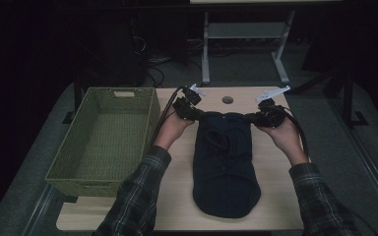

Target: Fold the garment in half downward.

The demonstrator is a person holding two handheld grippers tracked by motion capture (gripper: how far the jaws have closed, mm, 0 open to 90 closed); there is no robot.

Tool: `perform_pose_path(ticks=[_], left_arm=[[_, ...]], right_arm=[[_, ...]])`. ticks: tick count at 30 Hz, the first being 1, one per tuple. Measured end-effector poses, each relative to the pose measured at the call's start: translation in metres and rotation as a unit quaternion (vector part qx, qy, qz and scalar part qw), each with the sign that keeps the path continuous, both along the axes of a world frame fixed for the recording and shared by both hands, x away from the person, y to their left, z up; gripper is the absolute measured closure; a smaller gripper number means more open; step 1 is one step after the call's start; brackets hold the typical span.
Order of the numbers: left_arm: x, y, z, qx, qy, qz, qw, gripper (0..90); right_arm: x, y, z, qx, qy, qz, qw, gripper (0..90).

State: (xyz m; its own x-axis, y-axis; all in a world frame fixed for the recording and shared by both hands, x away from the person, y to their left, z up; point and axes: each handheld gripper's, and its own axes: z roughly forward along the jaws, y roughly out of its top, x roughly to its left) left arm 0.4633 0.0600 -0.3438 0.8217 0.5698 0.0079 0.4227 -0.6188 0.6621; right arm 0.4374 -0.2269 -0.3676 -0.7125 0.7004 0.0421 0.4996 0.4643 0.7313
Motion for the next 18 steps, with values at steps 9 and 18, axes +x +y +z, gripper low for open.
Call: perform_pose_path(ticks=[9,18], left_arm=[[0.0,-0.002,0.032,-0.007,-0.037,0.002,0.9993,81.0],[-0.014,-0.005,0.025,-0.003,-0.042,-0.004,0.9991,81.0]], right_arm=[[0.001,-0.002,0.032,-0.004,-0.035,-0.005,0.9994,80.8],[-0.011,-0.002,0.027,-0.006,-0.05,-0.009,0.9987,80.9]])
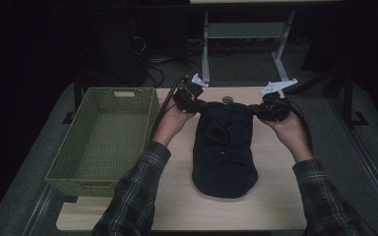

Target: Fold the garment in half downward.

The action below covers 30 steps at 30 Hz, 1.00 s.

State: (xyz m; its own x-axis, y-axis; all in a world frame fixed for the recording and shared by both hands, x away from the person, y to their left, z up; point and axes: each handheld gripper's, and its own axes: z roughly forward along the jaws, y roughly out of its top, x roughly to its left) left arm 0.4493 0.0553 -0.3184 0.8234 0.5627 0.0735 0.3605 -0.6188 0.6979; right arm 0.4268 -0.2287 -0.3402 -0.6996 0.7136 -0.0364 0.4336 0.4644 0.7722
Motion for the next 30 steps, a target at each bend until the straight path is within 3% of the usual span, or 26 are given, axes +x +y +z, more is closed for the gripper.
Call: perform_pose_path(ticks=[7,12,18,19,30], left_arm=[[-0.022,0.005,-0.012,0.0,-0.008,-0.012,0.9999,80.8],[-0.035,0.007,-0.016,-0.003,-0.012,-0.017,0.9998,80.5],[-0.05,0.011,-0.024,-0.009,0.0,-0.028,0.9996,80.4],[-0.054,0.012,-0.026,-0.011,0.006,-0.03,0.9995,80.2],[-0.074,0.019,-0.038,-0.029,0.039,-0.043,0.9979,79.9]], right_arm=[[-0.024,0.002,-0.017,0.003,-0.008,0.008,0.9999,80.7],[-0.038,0.003,-0.022,0.008,-0.016,0.013,0.9998,80.3],[-0.052,0.0,-0.03,0.013,-0.013,0.025,0.9995,79.7],[-0.056,0.0,-0.031,0.018,-0.004,0.03,0.9994,79.4],[-0.08,-0.001,-0.04,0.022,-0.003,0.042,0.9989,78.7]])
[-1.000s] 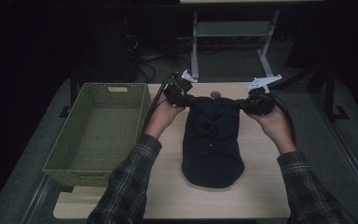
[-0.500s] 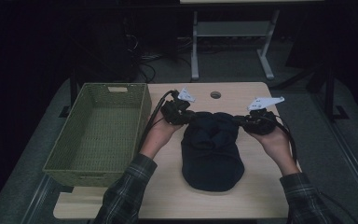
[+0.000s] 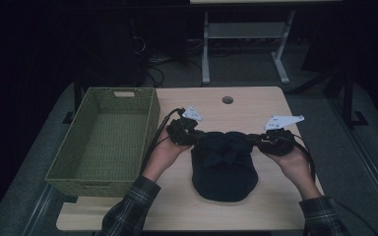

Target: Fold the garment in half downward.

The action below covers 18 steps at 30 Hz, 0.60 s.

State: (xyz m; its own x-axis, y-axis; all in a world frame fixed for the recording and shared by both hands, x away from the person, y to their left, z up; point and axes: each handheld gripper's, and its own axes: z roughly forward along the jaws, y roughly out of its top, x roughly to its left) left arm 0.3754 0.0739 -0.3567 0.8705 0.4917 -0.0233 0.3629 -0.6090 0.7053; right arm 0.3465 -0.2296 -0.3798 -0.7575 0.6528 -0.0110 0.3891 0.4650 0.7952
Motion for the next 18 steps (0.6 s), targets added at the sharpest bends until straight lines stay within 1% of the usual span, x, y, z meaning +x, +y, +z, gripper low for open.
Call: perform_pose_path(ticks=[2,3,4,5,6,7,9,11,12,13,14,16,17,18], left_arm=[[-0.006,0.002,-0.004,-0.001,0.006,-0.003,1.0,79.8],[-0.008,0.002,-0.006,-0.007,0.01,-0.002,0.9999,79.9],[-0.008,0.002,-0.006,-0.007,0.01,-0.002,0.9999,79.8],[-0.01,0.004,-0.008,-0.009,0.015,-0.004,0.9998,79.8],[-0.011,0.004,-0.009,-0.009,0.014,-0.008,0.9998,79.6],[-0.013,0.005,-0.011,-0.01,0.017,-0.008,0.9998,79.6],[-0.018,0.007,-0.015,-0.014,0.024,-0.009,0.9996,79.5],[-0.024,0.008,-0.02,-0.009,0.028,-0.014,0.9995,79.3],[-0.024,0.008,-0.02,-0.009,0.028,-0.014,0.9995,79.3],[-0.028,0.009,-0.024,-0.006,0.032,-0.016,0.9994,79.3],[-0.028,0.009,-0.024,-0.006,0.032,-0.016,0.9994,79.3],[-0.032,0.009,-0.026,-0.005,0.036,-0.019,0.9992,79.2],[-0.037,0.009,-0.027,-0.001,0.035,-0.025,0.9991,79.2],[-0.037,0.009,-0.027,-0.001,0.035,-0.025,0.9991,79.2]], right_arm=[[-0.007,0.001,-0.002,-0.003,0.0,0.0,1.0,78.0],[-0.009,0.001,-0.003,-0.001,0.001,0.001,1.0,77.8],[-0.009,0.001,-0.003,-0.001,0.001,0.001,1.0,77.8],[-0.011,0.0,-0.005,0.0,0.0,0.003,1.0,77.8],[-0.016,0.001,-0.007,0.0,0.008,0.004,1.0,77.5],[-0.016,0.001,-0.007,0.0,0.008,0.004,1.0,77.5],[-0.021,0.001,-0.01,0.0,0.003,0.007,1.0,77.5],[-0.028,0.002,-0.014,-0.002,0.009,0.012,0.9999,77.4],[-0.028,0.002,-0.014,-0.002,0.009,0.012,0.9999,77.4],[-0.033,0.002,-0.017,0.0,0.01,0.014,0.9999,77.3],[-0.033,0.002,-0.017,0.0,0.01,0.014,0.9999,77.3],[-0.038,0.003,-0.02,0.0,0.017,0.015,0.9997,77.1],[-0.044,0.002,-0.023,0.002,0.016,0.019,0.9997,77.1],[-0.044,0.002,-0.023,0.002,0.016,0.019,0.9997,77.1]])
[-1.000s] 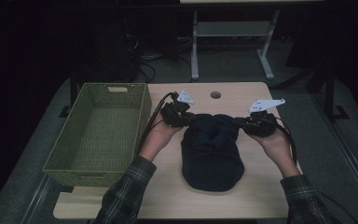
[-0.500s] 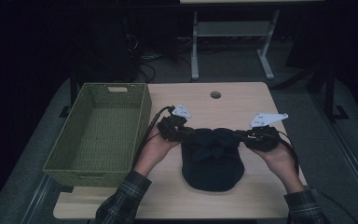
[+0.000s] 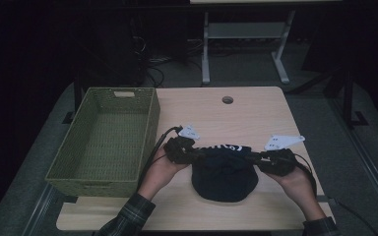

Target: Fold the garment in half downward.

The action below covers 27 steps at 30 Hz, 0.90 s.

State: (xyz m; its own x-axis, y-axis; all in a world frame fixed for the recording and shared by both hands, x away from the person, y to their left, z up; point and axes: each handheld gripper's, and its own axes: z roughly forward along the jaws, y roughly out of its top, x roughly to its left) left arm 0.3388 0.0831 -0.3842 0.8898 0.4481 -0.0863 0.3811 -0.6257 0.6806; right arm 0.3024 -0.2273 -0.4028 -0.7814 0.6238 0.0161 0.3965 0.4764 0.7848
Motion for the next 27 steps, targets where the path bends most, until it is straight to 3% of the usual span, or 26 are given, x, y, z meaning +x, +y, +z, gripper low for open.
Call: perform_pose_path(ticks=[18,27], left_arm=[[-0.039,-0.001,-0.021,0.013,0.027,-0.031,0.9991,78.8],[-0.057,-0.002,-0.038,0.037,0.036,-0.045,0.9977,78.9]], right_arm=[[-0.045,-0.001,-0.03,0.002,0.026,0.024,0.9994,74.7],[-0.063,0.005,-0.043,-0.009,0.042,0.043,0.9981,72.7]])
